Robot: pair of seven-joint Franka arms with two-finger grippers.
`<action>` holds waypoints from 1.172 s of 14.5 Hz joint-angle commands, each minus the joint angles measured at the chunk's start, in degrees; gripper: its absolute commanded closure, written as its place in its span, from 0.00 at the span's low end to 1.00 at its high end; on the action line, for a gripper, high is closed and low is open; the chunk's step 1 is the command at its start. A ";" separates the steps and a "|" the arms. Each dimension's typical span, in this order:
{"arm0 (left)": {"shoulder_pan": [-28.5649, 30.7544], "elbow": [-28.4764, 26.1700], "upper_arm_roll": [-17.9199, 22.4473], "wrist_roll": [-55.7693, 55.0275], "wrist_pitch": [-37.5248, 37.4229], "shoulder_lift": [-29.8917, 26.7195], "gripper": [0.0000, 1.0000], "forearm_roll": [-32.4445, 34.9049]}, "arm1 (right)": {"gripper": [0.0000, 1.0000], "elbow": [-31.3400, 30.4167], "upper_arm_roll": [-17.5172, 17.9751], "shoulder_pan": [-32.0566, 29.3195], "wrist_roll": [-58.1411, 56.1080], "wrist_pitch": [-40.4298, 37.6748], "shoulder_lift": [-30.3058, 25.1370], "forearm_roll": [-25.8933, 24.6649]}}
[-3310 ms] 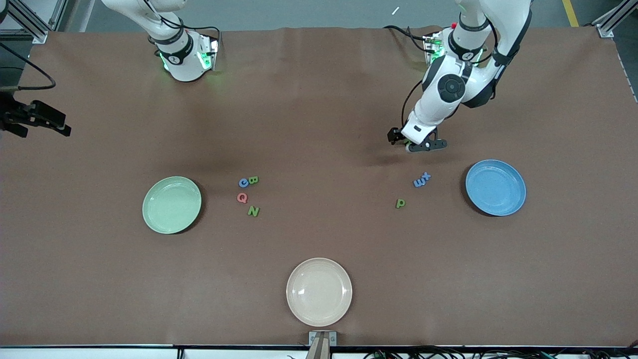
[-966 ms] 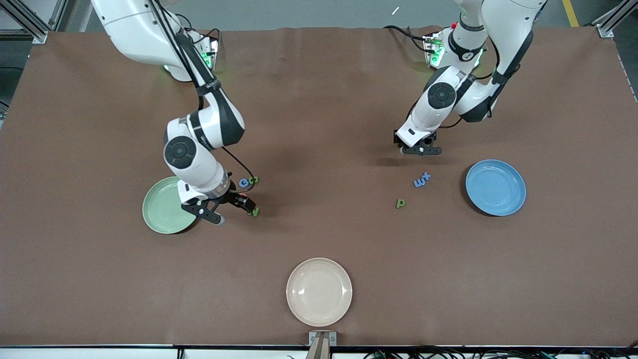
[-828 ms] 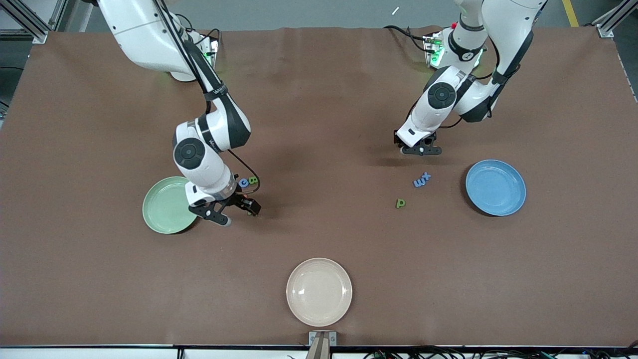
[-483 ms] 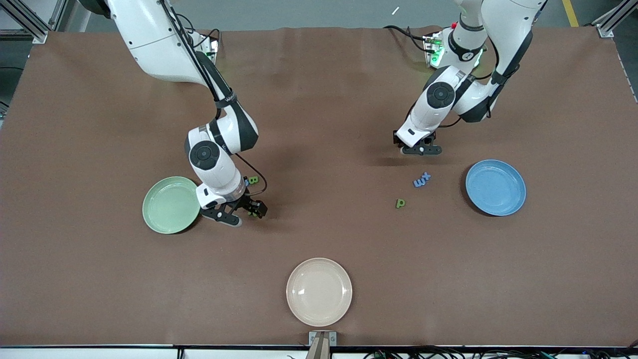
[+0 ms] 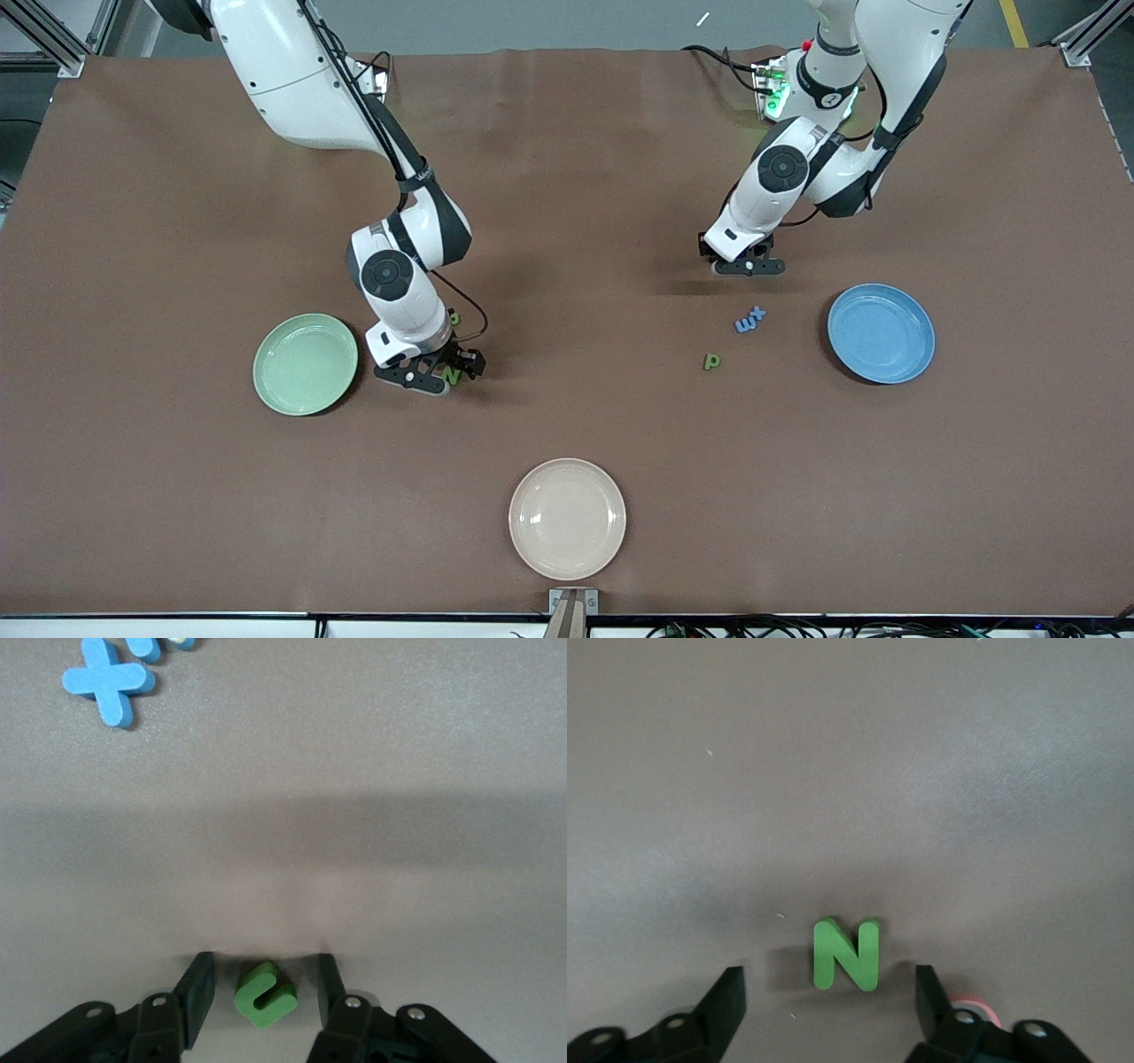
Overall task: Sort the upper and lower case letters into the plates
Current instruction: 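Close the left gripper on the green u while the right gripper lowers, then lift the green u while the right gripper grasps the green N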
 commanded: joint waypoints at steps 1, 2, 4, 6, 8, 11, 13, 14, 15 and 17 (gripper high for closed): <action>0.14 0.20 0.00 -1.64 0.01 0.76 0.51 1.43 | 0.25 -0.66 -0.87 0.69 0.62 0.43 -0.17 -1.32; 0.23 0.20 0.00 -1.64 0.01 0.67 0.52 1.34 | 0.26 -0.66 -0.87 0.69 0.62 0.43 -0.17 -1.32; 0.32 0.20 0.00 -1.64 0.01 0.67 0.55 1.34 | 0.28 -0.66 -0.87 0.69 0.62 0.43 -0.17 -1.41; 0.32 0.20 0.00 -1.73 0.01 0.67 0.58 1.34 | 0.29 -0.57 -1.57 0.77 0.62 0.52 -0.08 -1.41; 0.32 0.20 0.00 -1.81 0.01 0.58 0.61 1.34 | 0.32 -0.48 -1.75 0.69 0.71 0.78 0.44 -3.07; 0.23 0.20 0.00 -1.90 0.01 0.58 0.64 1.34 | 0.37 -0.48 -1.83 0.69 0.80 0.70 0.45 -3.16; 0.23 0.20 0.00 -1.99 0.01 0.49 0.67 1.34 | 0.39 -0.39 -1.83 0.69 0.80 0.70 0.53 -3.16; 0.23 0.20 0.00 -1.99 0.01 0.41 0.69 1.34 | 0.41 -0.30 -1.83 0.69 0.80 0.78 0.71 -3.16; 0.23 0.11 -0.09 -2.16 0.01 0.23 0.70 1.43 | 0.43 -0.22 -1.92 0.77 0.80 0.79 0.80 -3.16; -0.03 0.11 -0.09 -3.39 0.01 0.05 0.74 1.43 | 0.51 -0.22 -1.92 0.86 1.23 0.79 0.89 -3.16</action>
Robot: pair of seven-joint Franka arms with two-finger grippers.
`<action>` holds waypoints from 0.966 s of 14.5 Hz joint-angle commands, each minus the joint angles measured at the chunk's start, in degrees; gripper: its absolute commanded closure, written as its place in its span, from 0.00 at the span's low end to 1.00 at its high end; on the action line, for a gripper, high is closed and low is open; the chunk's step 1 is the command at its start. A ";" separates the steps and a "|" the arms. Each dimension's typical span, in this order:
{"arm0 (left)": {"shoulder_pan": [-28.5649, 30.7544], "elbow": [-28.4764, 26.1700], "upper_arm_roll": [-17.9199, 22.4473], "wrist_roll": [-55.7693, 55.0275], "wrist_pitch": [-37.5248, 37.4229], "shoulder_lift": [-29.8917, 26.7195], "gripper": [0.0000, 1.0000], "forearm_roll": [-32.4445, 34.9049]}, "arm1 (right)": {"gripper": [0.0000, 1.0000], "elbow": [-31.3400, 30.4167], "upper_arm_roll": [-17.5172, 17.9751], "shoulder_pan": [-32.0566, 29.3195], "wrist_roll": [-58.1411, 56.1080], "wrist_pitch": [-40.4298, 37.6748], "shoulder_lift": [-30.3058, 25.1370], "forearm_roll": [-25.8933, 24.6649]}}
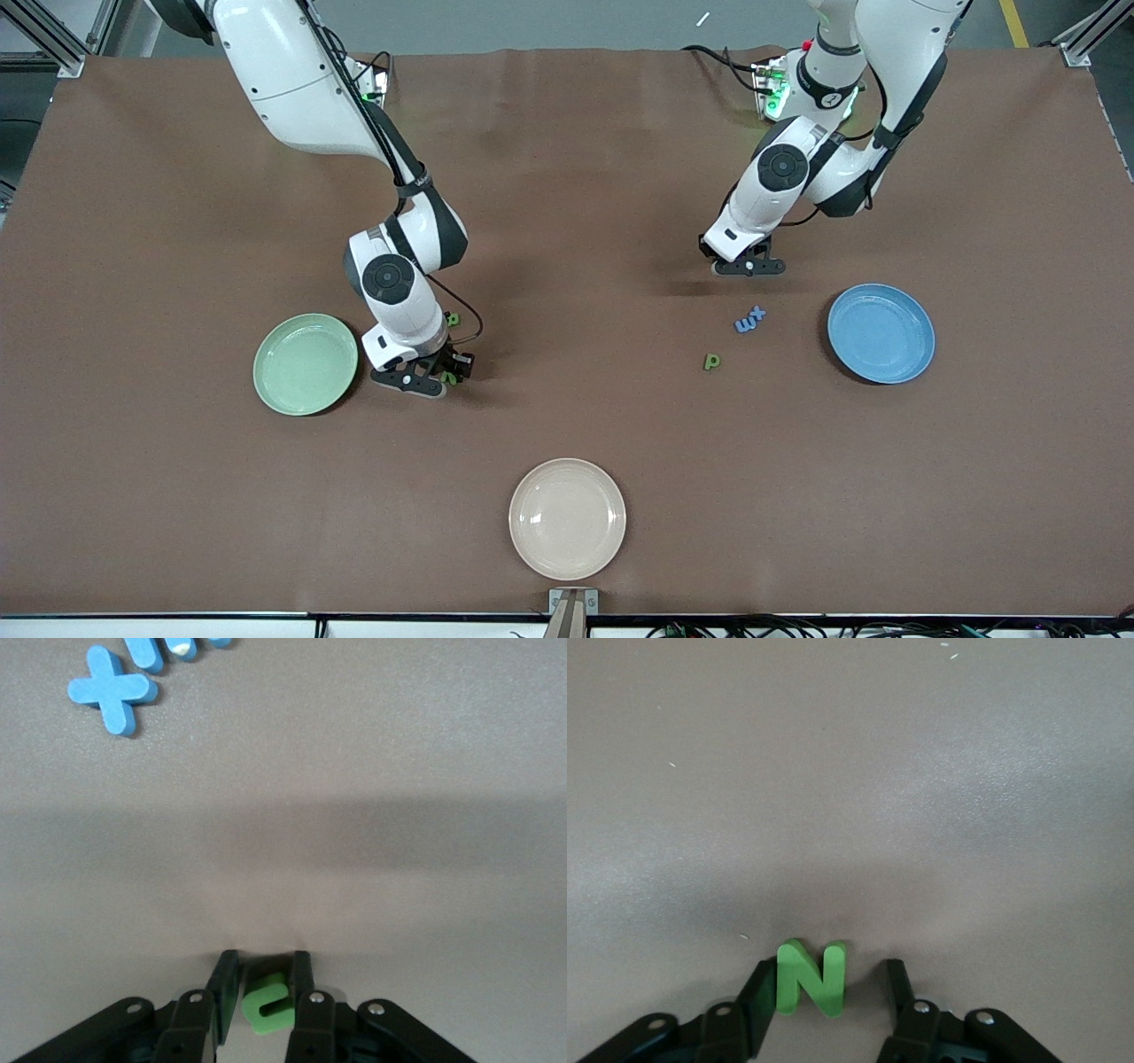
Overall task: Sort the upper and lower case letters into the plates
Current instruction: 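Lift the green u while the right gripper grasps the green N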
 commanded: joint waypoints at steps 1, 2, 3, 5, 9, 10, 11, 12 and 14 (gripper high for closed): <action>-0.05 -0.06 -0.04 -2.79 0.05 0.18 0.74 1.60 | 0.56 -0.23 -0.63 0.99 1.58 0.72 0.33 -1.09; 0.04 -0.15 -0.04 -2.79 -0.04 -0.17 0.76 1.60 | 0.64 -0.23 -0.63 1.08 1.67 0.64 0.33 -1.09; 0.04 -0.15 -0.13 -2.88 -1.26 -0.87 0.76 1.60 | 0.74 -0.23 -0.71 1.00 1.85 0.72 0.33 -1.09; -0.05 0.03 -0.22 -2.88 -2.41 -1.75 0.78 1.69 | 0.94 -0.23 -0.71 0.56 1.94 0.63 0.33 -1.09; 0.04 0.03 -0.39 -2.88 -2.41 -1.93 0.81 1.69 | 1.00 0.30 -0.71 -0.23 2.47 -0.33 -0.11 -1.00; -0.05 0.03 -0.39 -2.88 -2.41 -1.93 0.81 1.69 | 1.00 0.21 -0.71 -0.58 2.29 -1.38 -0.63 -1.00; 0.04 0.03 -0.48 -2.88 -2.41 -1.93 0.82 1.69 | 1.00 0.21 -0.80 -1.28 2.12 -4.08 -1.94 -1.00; 0.04 0.03 -0.57 -2.88 -2.41 -1.93 0.83 1.69 | 1.00 0.21 -0.98 -2.68 1.94 -7.07 -4.13 -1.00; 0.04 0.20 -0.57 -2.88 -3.03 -2.02 0.83 1.69 | 1.00 -0.14 -1.07 -5.75 -1.81 -10.68 -7.56 -1.09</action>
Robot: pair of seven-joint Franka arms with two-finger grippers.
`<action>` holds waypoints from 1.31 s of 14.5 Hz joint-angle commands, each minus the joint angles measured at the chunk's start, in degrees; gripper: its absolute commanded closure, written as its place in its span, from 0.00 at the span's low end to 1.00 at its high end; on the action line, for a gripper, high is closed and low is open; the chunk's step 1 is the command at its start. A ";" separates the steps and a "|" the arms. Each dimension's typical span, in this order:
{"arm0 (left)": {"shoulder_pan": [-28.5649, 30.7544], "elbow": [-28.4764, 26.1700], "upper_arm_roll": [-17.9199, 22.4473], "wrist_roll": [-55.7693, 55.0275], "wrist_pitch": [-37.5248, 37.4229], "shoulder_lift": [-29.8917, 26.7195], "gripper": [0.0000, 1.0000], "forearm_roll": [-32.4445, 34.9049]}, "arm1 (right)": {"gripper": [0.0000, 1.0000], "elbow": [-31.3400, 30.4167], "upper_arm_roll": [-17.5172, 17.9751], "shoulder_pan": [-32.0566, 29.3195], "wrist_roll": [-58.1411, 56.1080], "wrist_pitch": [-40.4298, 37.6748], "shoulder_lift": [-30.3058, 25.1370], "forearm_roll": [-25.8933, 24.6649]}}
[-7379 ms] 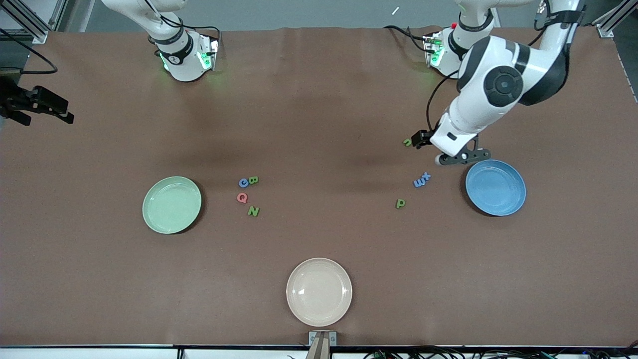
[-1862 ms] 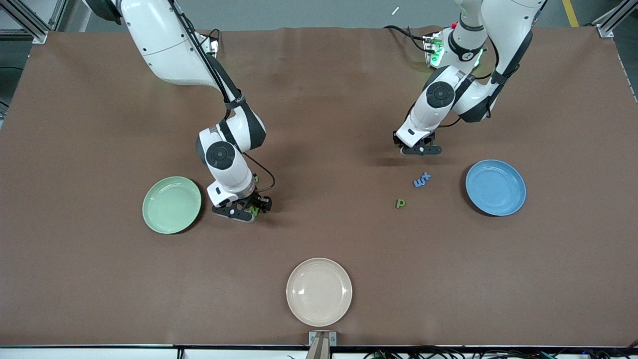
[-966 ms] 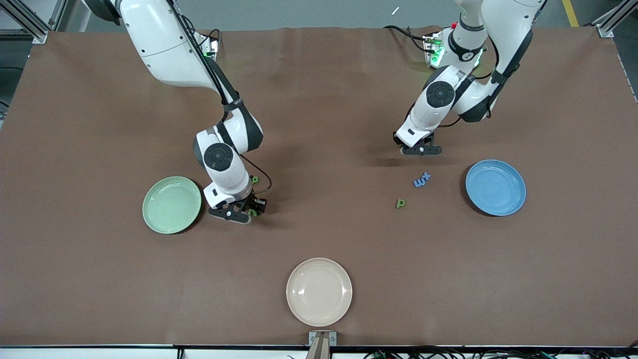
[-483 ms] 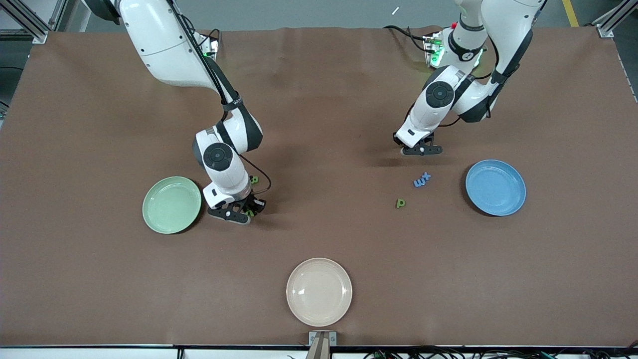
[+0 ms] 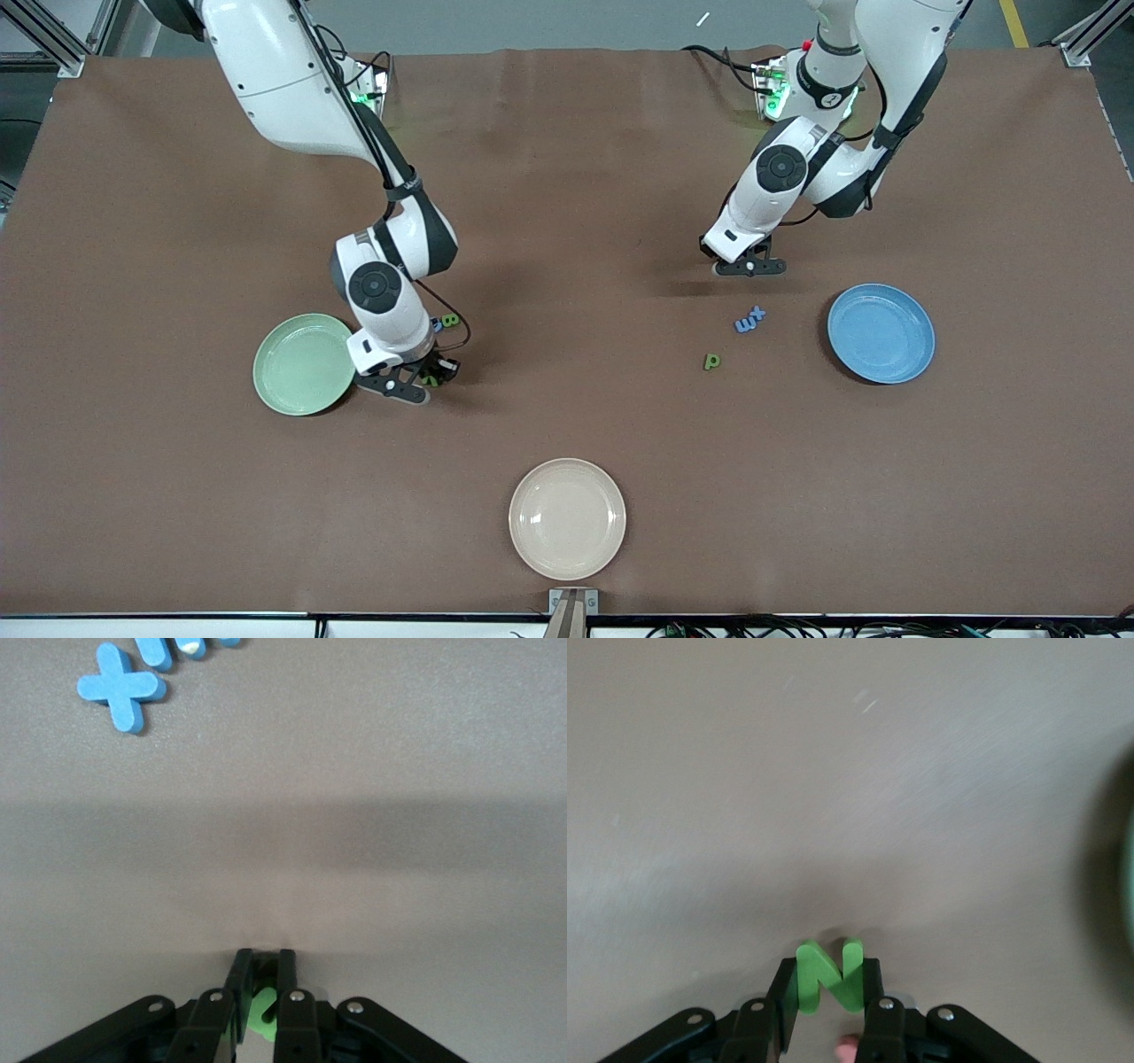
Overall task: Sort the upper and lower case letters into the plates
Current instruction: 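Lift the green u while the right gripper grasps the green N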
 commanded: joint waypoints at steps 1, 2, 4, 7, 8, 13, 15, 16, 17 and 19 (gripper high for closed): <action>0.06 -0.17 -0.45 -2.02 -1.98 -2.01 0.85 1.54 | 1.00 -2.13 0.77 -6.13 -5.67 -5.87 -7.24 -0.87; 0.06 -0.17 -0.45 -2.02 -1.98 -2.19 0.85 1.54 | 1.00 -3.27 0.77 -8.24 -8.57 -6.85 -9.09 -0.87; 0.06 -0.17 -0.54 -2.02 -2.33 -2.54 0.87 1.54 | 1.00 -7.65 0.86 -13.24 -15.60 -6.33 -12.95 -0.78; 0.06 -0.17 -0.89 -2.10 -3.12 -3.59 0.89 1.54 | 1.00 -13.81 1.03 -19.75 -24.32 -6.15 -16.57 -0.17; 0.15 -0.08 -1.06 -2.28 -4.25 -4.03 0.89 1.54 | 1.00 -14.79 1.12 -20.73 -24.60 -5.98 -16.40 0.18; 0.58 1.76 -2.65 -2.64 -11.54 -8.51 0.92 1.54 | 1.00 -19.63 1.47 -19.69 -24.51 4.30 -14.12 6.68; 0.76 2.29 -2.65 -1.93 -13.05 -9.83 0.93 1.54 | 1.00 -19.46 1.65 -18.03 -23.99 4.83 -12.54 8.52; 0.76 2.64 -2.65 -0.97 -13.49 -10.36 0.93 1.54 | 1.00 -19.45 1.65 -16.80 -23.98 6.57 -11.92 10.45; 0.94 3.25 -2.47 0.60 -14.28 -10.71 0.93 1.54 | 1.00 -19.54 1.56 -15.92 -23.98 8.07 -11.31 11.77; 3.46 4.48 -2.29 4.90 -16.99 -11.50 0.93 1.54 | 1.00 -19.45 1.56 -15.64 -23.98 8.87 -10.07 12.14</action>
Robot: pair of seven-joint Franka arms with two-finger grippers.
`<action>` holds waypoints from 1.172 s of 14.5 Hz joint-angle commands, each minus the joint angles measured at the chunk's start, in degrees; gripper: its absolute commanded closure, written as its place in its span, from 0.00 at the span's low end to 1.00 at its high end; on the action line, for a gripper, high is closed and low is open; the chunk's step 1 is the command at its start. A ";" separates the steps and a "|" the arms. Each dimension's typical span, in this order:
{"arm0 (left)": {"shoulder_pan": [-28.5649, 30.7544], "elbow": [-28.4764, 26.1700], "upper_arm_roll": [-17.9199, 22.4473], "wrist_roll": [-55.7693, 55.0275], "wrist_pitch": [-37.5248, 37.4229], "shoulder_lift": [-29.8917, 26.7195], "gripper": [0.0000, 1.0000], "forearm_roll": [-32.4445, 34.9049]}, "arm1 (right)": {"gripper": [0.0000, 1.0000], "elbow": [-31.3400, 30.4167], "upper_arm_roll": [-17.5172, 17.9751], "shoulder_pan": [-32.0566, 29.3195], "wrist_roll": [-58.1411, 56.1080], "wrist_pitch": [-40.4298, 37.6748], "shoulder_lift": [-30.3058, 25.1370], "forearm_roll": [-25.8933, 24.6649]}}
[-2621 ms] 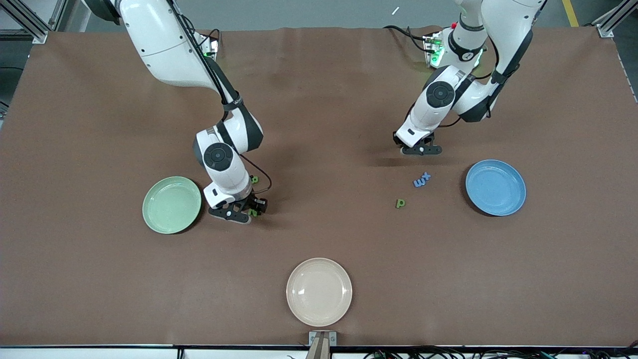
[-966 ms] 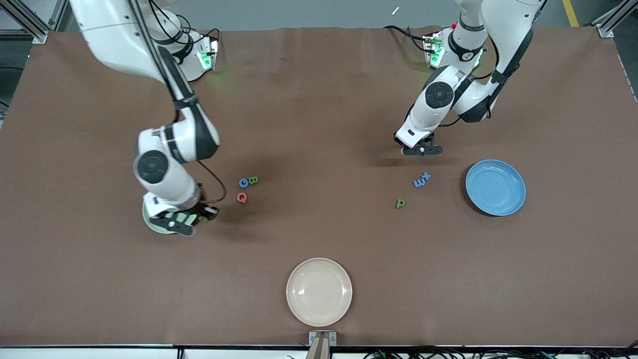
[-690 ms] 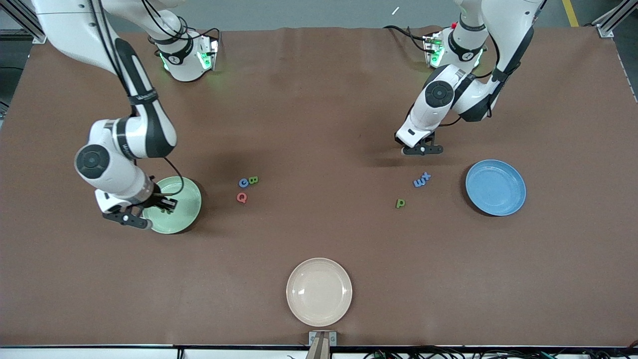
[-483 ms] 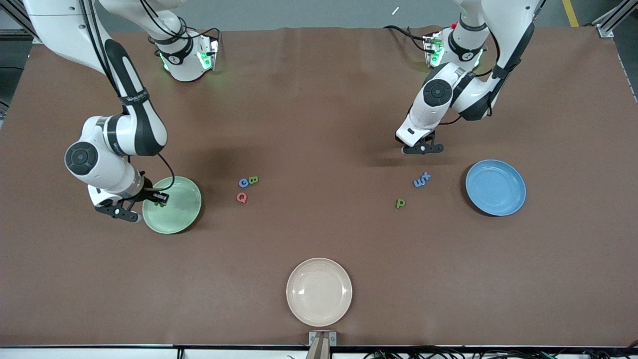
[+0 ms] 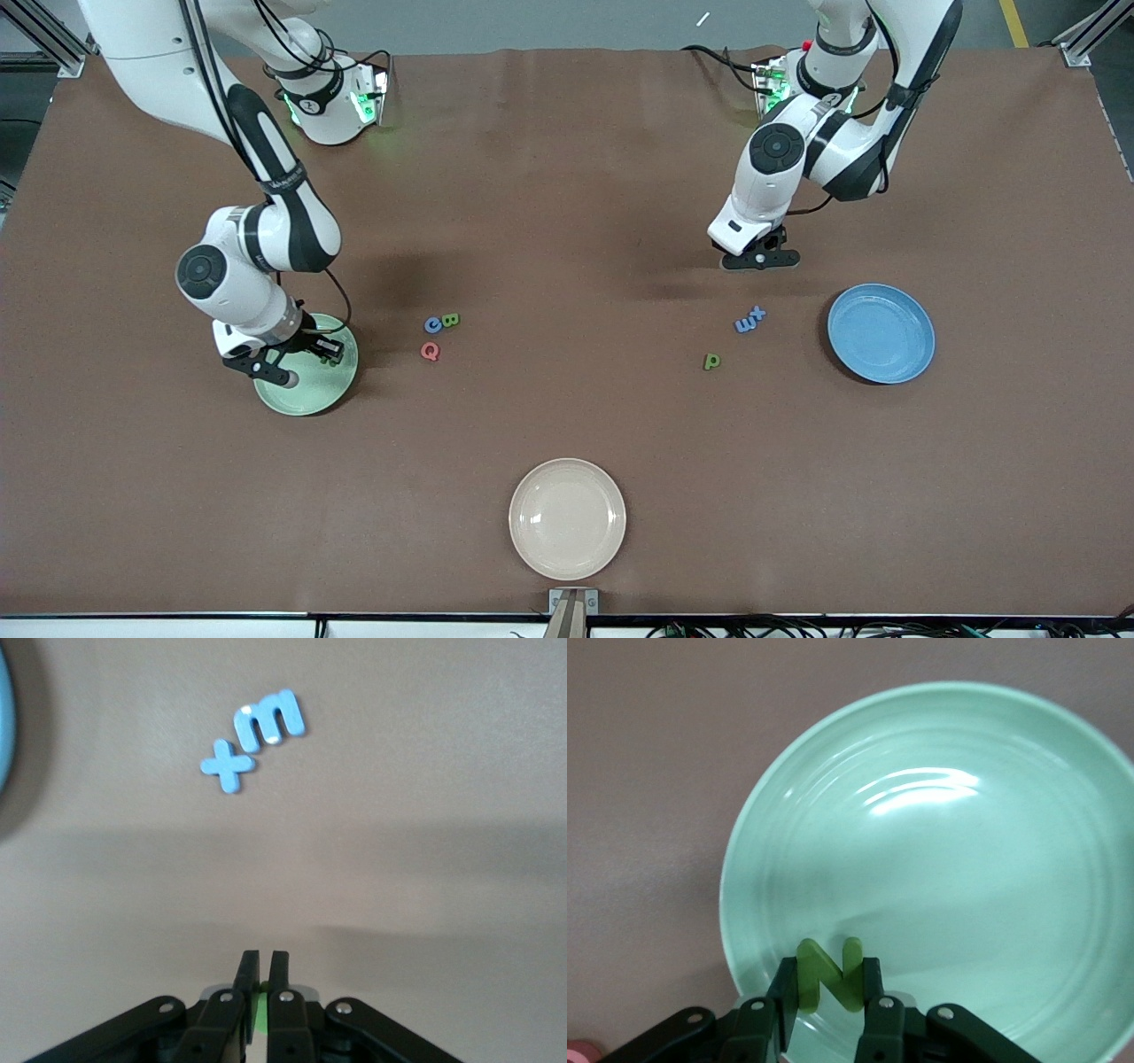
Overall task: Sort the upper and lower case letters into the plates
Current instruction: 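Carry the u to the blue plate while the right gripper drops N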
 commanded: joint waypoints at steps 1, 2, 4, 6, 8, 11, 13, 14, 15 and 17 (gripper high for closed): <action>4.99 1.28 -0.57 7.09 -3.72 -2.20 0.93 1.21 | 0.99 -0.56 -0.14 0.49 0.34 1.59 0.91 1.38; 7.36 1.36 -0.48 11.04 -3.91 -3.16 0.93 0.86 | 0.99 -0.56 -0.14 0.49 0.26 1.59 1.09 1.38; 13.42 1.37 -0.48 20.53 -4.00 -4.05 0.92 0.68 | 0.97 -0.47 -0.14 0.49 0.17 1.59 1.27 1.38; 19.31 1.54 -0.39 29.76 -3.65 -3.88 0.92 0.68 | 0.83 -0.47 -0.23 0.40 -0.44 1.41 1.27 1.29; 25.02 2.50 -0.22 37.15 -1.46 -2.04 0.92 0.68 | 0.28 -0.30 -0.23 0.49 -0.62 1.50 1.18 1.11; 30.22 4.17 -0.04 43.76 1.88 2.35 0.92 1.38 | 0.00 -0.21 -0.41 -0.04 -0.79 0.71 0.39 1.03; 32.51 5.05 0.05 45.96 3.90 5.34 0.92 1.56 | 0.00 -0.03 -0.67 -1.09 -2.28 0.53 -0.92 0.94; 32.61 5.40 0.13 46.15 4.78 6.57 0.92 2.08 | 0.00 0.06 -0.67 -2.14 -2.64 -0.34 -2.15 0.94; 32.87 6.10 0.40 45.97 5.40 7.80 0.92 3.74 | 0.00 0.58 -0.58 -2.67 -2.47 -1.91 -3.55 0.94; 34.62 8.03 0.40 45.97 5.50 10.09 0.91 7.17 | 0.00 4.43 -0.67 -2.85 -1.59 -13.03 -5.58 0.94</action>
